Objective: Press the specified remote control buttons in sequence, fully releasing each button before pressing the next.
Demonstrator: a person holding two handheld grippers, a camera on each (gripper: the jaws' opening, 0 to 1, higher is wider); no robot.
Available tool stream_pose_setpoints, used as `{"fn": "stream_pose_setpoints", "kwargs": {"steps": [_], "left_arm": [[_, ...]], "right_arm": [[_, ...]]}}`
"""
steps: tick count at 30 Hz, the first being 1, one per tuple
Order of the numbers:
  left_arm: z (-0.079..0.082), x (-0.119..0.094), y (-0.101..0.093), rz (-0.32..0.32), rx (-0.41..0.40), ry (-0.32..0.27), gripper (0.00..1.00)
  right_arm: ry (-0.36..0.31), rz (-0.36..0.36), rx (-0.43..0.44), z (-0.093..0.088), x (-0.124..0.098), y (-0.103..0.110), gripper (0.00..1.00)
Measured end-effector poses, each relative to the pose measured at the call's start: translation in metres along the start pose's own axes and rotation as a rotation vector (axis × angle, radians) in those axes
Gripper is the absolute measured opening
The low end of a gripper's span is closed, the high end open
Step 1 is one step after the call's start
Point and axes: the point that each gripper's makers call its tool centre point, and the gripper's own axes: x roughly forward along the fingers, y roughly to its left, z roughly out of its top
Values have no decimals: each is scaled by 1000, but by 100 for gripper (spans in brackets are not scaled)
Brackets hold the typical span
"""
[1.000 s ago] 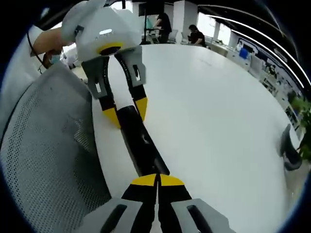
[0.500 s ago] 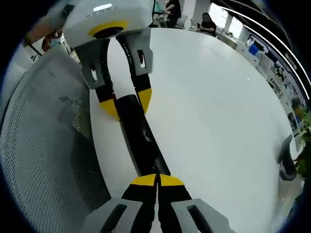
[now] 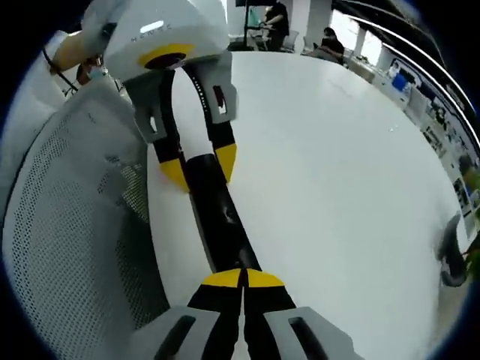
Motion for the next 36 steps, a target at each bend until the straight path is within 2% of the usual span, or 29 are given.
{"fn": "stream_pose_setpoints", "kwargs": {"steps": [2, 5, 9, 14, 15, 16, 17, 19, 24, 27, 28, 31, 33, 36], "left_arm": [[0, 0, 0, -1, 3, -2, 25], [0, 0, -1, -3, 10, -4, 24], [0, 0, -1, -5, 13, -8, 24], [0, 0, -1, -8, 15, -13, 24], [0, 0, -1, -7, 15, -14, 24], [0, 0, -1, -6, 16, -14, 24], [0, 0, -1, -6, 15, -14, 24], [0, 0, -1, -7, 15, -14, 24], [0, 0, -1, -11, 17, -17, 25], [0, 0, -1, -11, 20, -18, 25], [0, 0, -1, -11, 19, -19, 25], [0, -1, -1, -12, 18, -24, 25], [-1, -1, -1, -10, 16, -26, 25], [0, -1, -1, -8, 15, -27, 25]], "right_arm": [[-48, -4, 31, 0, -2, 0, 0], [-53, -4, 24, -1, -4, 6, 0], [-64, -10, -30, 8, -6, 9, 0], [-5, 11, -83, 8, 1, 9, 0], [30, 21, -113, 4, 4, 12, 0], [25, 2, -158, 8, 4, 8, 0], [37, 13, -132, 6, 4, 11, 0], [57, 13, -176, 5, 4, 10, 0], [102, 11, -183, 6, 6, 10, 0], [138, 14, -69, 6, 6, 7, 0], [127, 13, -69, 7, 7, 6, 0], [39, 27, 24, 9, 5, 7, 0], [-17, 37, 138, 7, 3, 7, 0], [-31, 31, 134, 7, 2, 10, 0]]}}
